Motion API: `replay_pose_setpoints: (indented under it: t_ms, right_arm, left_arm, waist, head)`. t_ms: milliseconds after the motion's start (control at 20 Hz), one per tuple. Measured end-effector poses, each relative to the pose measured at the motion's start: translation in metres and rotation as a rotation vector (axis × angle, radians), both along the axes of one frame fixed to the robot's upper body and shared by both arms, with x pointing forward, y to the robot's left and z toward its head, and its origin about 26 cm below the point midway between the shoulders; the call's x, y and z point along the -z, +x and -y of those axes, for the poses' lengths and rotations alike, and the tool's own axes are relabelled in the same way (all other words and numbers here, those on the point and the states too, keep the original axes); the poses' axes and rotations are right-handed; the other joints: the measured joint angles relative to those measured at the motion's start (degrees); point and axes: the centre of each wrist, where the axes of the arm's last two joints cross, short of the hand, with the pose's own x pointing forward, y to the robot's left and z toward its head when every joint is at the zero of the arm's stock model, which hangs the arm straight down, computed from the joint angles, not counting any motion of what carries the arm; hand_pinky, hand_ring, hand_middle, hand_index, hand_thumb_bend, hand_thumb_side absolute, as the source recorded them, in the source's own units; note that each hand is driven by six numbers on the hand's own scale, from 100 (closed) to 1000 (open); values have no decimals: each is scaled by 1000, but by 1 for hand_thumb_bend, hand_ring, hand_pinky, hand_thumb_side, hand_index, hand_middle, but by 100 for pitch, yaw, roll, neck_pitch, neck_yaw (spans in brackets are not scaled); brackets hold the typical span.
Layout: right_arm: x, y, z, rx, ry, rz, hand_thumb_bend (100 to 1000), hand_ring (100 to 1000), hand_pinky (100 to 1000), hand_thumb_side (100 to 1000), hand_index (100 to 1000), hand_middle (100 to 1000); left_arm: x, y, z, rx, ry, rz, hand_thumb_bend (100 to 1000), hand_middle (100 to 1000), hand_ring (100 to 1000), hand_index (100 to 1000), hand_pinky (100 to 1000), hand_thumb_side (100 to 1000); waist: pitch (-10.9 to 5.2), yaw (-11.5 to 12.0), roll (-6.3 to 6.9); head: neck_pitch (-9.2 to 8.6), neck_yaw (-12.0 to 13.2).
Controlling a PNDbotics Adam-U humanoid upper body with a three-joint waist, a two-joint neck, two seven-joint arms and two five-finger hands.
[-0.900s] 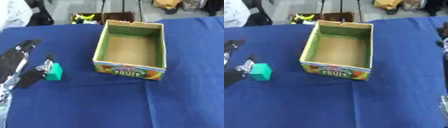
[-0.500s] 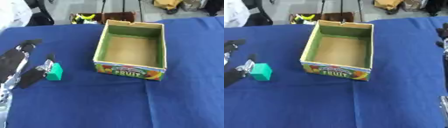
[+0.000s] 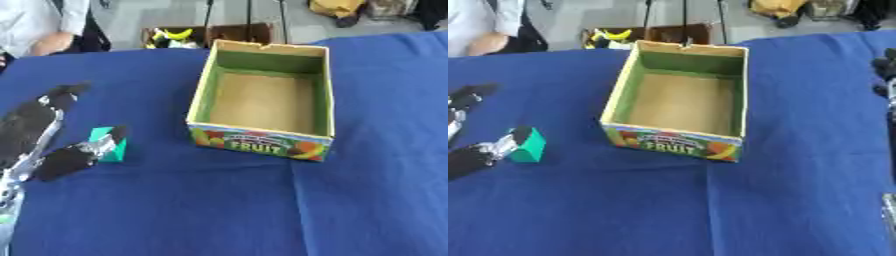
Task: Pick up objects on the table and place them in the box.
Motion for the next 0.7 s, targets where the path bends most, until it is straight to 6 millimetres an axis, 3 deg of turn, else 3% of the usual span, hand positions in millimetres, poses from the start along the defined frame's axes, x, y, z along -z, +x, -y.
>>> replay_pose_setpoints:
  t_ms: [100,300,700]
  right_arm:
    - [0,0,0,0,-1,-2,100,882,844,1000,905,781]
    - [0,0,0,-1,-2,-3,100,882,844,1000,905,780]
    - [0,0,-1,-11,-7,-5,100,882,846,1000,905,780]
  left_arm:
    - [-3,0,-3,12,38,-30,674,866,842,998,759,961]
    - [-11,5,-13,14,94,-105,662,871,842,1000,760,903]
    - [-31,14,-31,27,129,-254,568,884,843,1000,758,831]
  waist:
    - [-4,-19,7]
    - [-9,-78,-11]
    - [-14,-113,-33]
  head:
    - [1,-1]
    - [0,5]
    - [-2,11]
